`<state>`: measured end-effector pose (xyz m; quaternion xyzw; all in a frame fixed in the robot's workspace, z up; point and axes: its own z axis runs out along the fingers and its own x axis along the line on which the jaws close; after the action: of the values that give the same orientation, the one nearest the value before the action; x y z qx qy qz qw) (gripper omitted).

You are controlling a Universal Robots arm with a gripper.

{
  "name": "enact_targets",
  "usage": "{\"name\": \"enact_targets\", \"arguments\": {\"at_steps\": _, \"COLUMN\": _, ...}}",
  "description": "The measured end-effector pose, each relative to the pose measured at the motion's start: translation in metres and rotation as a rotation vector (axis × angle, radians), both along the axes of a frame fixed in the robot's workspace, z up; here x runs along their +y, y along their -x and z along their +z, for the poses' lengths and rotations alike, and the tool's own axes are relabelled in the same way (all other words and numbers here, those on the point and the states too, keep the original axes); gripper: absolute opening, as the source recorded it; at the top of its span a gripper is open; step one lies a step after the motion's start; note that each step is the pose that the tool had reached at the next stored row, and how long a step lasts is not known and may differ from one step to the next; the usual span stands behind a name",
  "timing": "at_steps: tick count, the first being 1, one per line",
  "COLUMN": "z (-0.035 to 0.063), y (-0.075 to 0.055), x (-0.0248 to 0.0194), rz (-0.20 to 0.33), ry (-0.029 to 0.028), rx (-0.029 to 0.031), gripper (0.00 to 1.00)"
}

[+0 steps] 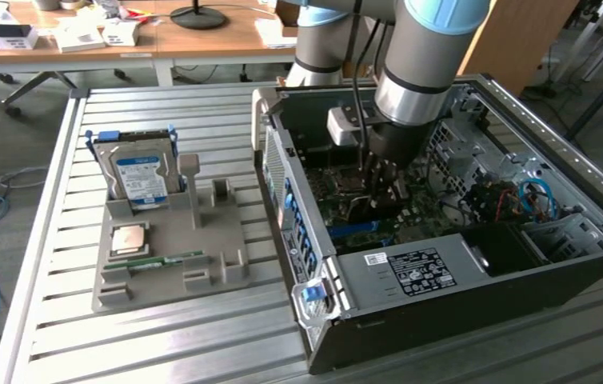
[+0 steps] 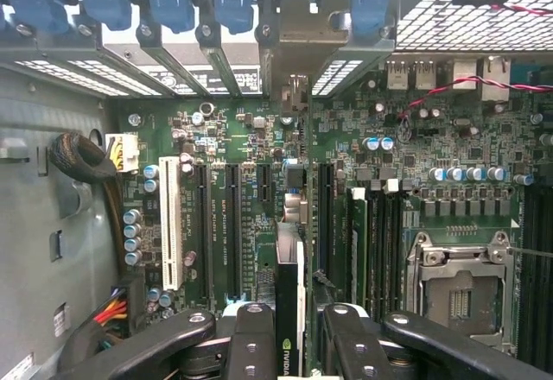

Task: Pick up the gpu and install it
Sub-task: 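Insert the gpu into the slot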

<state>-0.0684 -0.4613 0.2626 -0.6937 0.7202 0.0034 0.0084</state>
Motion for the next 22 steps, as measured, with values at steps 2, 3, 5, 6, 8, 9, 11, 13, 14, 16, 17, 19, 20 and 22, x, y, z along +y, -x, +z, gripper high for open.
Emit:
{"name": "enact_targets", "arguments": {"at_steps": 2, "z": -0.0009, "y": 0.0, "x": 0.0, "rz": 0.0, "ry": 0.0001, "rx": 0.0001, "gripper": 0.26}}
{"name": "enact_targets", "arguments": {"at_steps": 3, "z": -0.0014, "y": 0.0, "x": 0.0, "rz": 0.0, "ry": 0.0, "rx": 0.0001, "gripper": 0.26}}
{"name": "enact_targets", "arguments": {"at_steps": 5, "z": -0.0016, "y": 0.0, "x": 0.0, "rz": 0.0, "ry": 0.0004, "rx": 0.0002, "gripper": 0.26}}
{"name": "enact_targets", "arguments": {"at_steps": 6, "z": -0.0018, "y": 0.0, "x": 0.0, "rz": 0.0, "ry": 0.0, "rx": 0.0001, "gripper": 0.26}}
{"name": "enact_targets", "arguments": {"at_steps": 8, "z": -0.0017, "y": 0.0, "x": 0.0, "rz": 0.0, "ry": 0.0001, "rx": 0.0001, "gripper": 0.26}}
{"name": "enact_targets", "arguments": {"at_steps": 9, "z": -0.0018, "y": 0.0002, "x": 0.0, "rz": 0.0, "ry": 0.0, "rx": 0.0, "gripper": 0.26}}
{"name": "enact_targets", "arguments": {"at_steps": 11, "z": -0.002, "y": 0.0017, "x": 0.0001, "rz": 0.0, "ry": -0.0002, "rx": -0.0001, "gripper": 0.26}}
{"name": "enact_targets", "arguments": {"at_steps": 13, "z": -0.002, "y": 0.0029, "x": 0.0, "rz": 0.0, "ry": 0.0, "rx": 0.0001, "gripper": 0.26}}
{"name": "enact_targets", "arguments": {"at_steps": 14, "z": -0.0021, "y": 0.0029, "x": 0.0, "rz": 0.0, "ry": 0.0002, "rx": 0.0002, "gripper": 0.26}}
{"name": "enact_targets", "arguments": {"at_steps": 16, "z": -0.0024, "y": 0.0029, "x": -0.0001, "rz": 0.0, "ry": 0.0003, "rx": 0.0002, "gripper": 0.26}}
{"name": "enact_targets", "arguments": {"at_steps": 17, "z": -0.0027, "y": 0.0029, "x": 0.0, "rz": 0.0, "ry": 0.0002, "rx": 0.0001, "gripper": 0.26}}
{"name": "enact_targets", "arguments": {"at_steps": 19, "z": -0.0033, "y": 0.0029, "x": 0.0, "rz": 0.0, "ry": 0.0001, "rx": 0.0001, "gripper": 0.26}}
{"name": "enact_targets", "arguments": {"at_steps": 20, "z": -0.0035, "y": 0.0029, "x": 0.0, "rz": 0.0, "ry": 0.0001, "rx": 0.0002, "gripper": 0.26}}
{"name": "enact_targets", "arguments": {"at_steps": 22, "z": -0.0036, "y": 0.0029, "x": 0.0, "rz": 0.0, "ry": 0.0001, "rx": 0.0001, "gripper": 0.26}}
